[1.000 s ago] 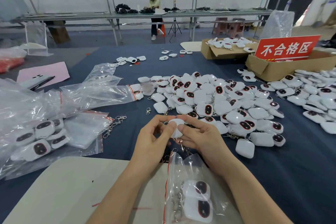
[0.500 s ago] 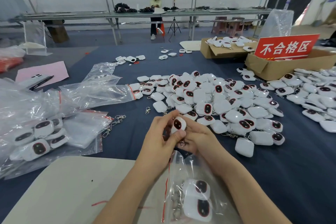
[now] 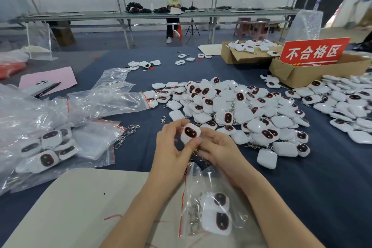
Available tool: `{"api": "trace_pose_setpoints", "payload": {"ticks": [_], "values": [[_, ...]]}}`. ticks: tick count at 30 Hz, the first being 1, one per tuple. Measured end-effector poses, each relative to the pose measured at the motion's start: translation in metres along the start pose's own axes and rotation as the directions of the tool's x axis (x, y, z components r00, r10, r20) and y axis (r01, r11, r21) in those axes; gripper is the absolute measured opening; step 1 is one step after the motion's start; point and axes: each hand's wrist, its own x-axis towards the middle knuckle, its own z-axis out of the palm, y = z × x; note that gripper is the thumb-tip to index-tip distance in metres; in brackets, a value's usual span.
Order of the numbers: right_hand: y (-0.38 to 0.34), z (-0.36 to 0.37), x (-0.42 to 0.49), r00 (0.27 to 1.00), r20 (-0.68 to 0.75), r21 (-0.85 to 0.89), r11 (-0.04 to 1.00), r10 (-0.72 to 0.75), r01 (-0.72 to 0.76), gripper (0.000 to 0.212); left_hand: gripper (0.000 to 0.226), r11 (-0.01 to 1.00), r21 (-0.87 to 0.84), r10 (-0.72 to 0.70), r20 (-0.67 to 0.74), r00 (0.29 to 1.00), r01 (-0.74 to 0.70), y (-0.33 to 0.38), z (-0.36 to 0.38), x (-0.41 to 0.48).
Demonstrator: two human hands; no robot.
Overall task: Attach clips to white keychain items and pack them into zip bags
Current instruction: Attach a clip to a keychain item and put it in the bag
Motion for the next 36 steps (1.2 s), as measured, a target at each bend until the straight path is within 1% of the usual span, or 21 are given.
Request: {"api": "trace_pose_setpoints", "payload": {"ticks": [2, 4, 7, 8, 9, 10, 11, 13, 14, 15, 16, 17, 19, 22, 24, 27, 29, 31, 34, 36], "values": [[-0.004, 0.002, -0.002, 0.999, -0.033, -0.032, 0.999, -0.016, 0.015, 0.027, 0.039, 0.992, -0.105, -0.077, -0.056, 0.995, 0.071, 0.008, -0.011, 0.0], [-0.011, 0.004, -0.003, 0.998, -0.048, -0.105, 0.994, -0.038, 0.033, 0.027, 0.039, 0.986, -0.114, -0.13, -0.044, 0.991, 0.124, 0.013, -0.032, -0.002], [-0.027, 0.007, -0.004, 0.998, -0.045, -0.17, 0.985, -0.042, 0.034, 0.026, 0.044, 0.971, -0.032, -0.232, 0.114, 0.966, 0.237, 0.017, -0.064, -0.016], [-0.032, 0.009, -0.005, 0.999, -0.036, -0.222, 0.975, -0.031, 0.022, 0.025, 0.045, 0.961, -0.026, -0.266, 0.168, 0.949, 0.274, 0.018, -0.072, -0.024], [-0.036, 0.01, -0.006, 1.0, -0.023, -0.309, 0.951, -0.009, 0.002, 0.024, 0.045, 0.952, -0.017, -0.295, 0.209, 0.932, 0.305, 0.019, -0.078, -0.032], [-0.039, 0.011, -0.008, 1.0, -0.006, -0.423, 0.906, 0.027, -0.027, 0.022, 0.045, 0.945, 0.002, -0.318, 0.238, 0.918, 0.327, 0.02, -0.083, -0.04], [-0.041, 0.012, -0.011, 0.997, 0.014, -0.542, 0.838, 0.075, -0.056, 0.019, 0.043, 0.939, 0.022, -0.338, 0.254, 0.906, 0.344, 0.021, -0.086, -0.046], [-0.041, 0.012, -0.016, 0.983, 0.05, -0.743, 0.664, 0.175, -0.08, 0.022, 0.038, 0.93, 0.034, -0.362, 0.27, 0.892, 0.367, 0.025, -0.09, -0.056], [-0.041, 0.012, -0.018, 0.975, 0.063, -0.806, 0.587, 0.215, -0.078, 0.025, 0.036, 0.929, 0.038, -0.362, 0.283, 0.888, 0.367, 0.028, -0.09, -0.058], [-0.04, 0.013, -0.019, 0.969, 0.072, -0.843, 0.533, 0.238, -0.068, 0.025, 0.035, 0.933, 0.046, -0.354, 0.301, 0.885, 0.357, 0.031, -0.09, -0.06], [-0.041, 0.013, -0.02, 0.968, 0.08, -0.862, 0.504, 0.239, -0.053, 0.022, 0.034, 0.938, 0.053, -0.341, 0.32, 0.884, 0.343, 0.034, -0.089, -0.06], [-0.041, 0.013, -0.02, 0.97, 0.089, -0.866, 0.499, 0.227, -0.037, 0.019, 0.034, 0.943, 0.057, -0.328, 0.335, 0.883, 0.329, 0.036, -0.087, -0.061], [-0.042, 0.013, -0.02, 0.974, 0.117, -0.842, 0.54, 0.194, -0.006, 0.012, 0.034, 0.951, 0.077, -0.306, 0.36, 0.881, 0.298, 0.04, -0.082, -0.061], [-0.043, 0.014, -0.021, 0.979, 0.142, -0.807, 0.589, 0.145, 0.03, 0.013, 0.036, 0.957, 0.117, -0.29, 0.385, 0.876, 0.265, 0.044, -0.071, -0.059], [-0.042, 0.015, -0.022, 0.982, 0.142, -0.786, 0.618, 0.127, 0.034, 0.017, 0.035, 0.953, 0.126, -0.302, 0.343, 0.89, 0.275, 0.044, -0.062, -0.057], [-0.041, 0.016, -0.023, 0.988, 0.136, -0.757, 0.651, 0.078, 0.053, 0.017, 0.031, 0.932, 0.077, -0.363, 0.248, 0.898, 0.355, 0.042, -0.048, -0.054], [-0.041, 0.016, -0.025, 0.992, 0.113, -0.737, 0.674, 0.053, 0.048, 0.015, 0.025, 0.919, 0.06, -0.393, 0.178, 0.902, 0.389, 0.041, -0.041, -0.055], [-0.039, 0.015, -0.025, 0.996, 0.081, -0.729, 0.683, 0.027, 0.041, 0.014, 0.016, 0.918, 0.086, -0.397, 0.121, 0.91, 0.388, 0.04, -0.036, -0.057], [-0.034, 0.013, -0.025, 1.0, 0.016, -0.74, 0.673, -0.007, 0.016, 0.013, 0.009, 0.92, 0.137, -0.383, 0.122, 0.916, 0.366, 0.043, -0.03, -0.06], [-0.031, 0.013, -0.026, 1.0, -0.019, -0.722, 0.692, -0.01, -0.007, 0.012, 0.015, 0.913, 0.17, -0.397, 0.16, 0.904, 0.371, 0.045, -0.029, -0.06]]}}
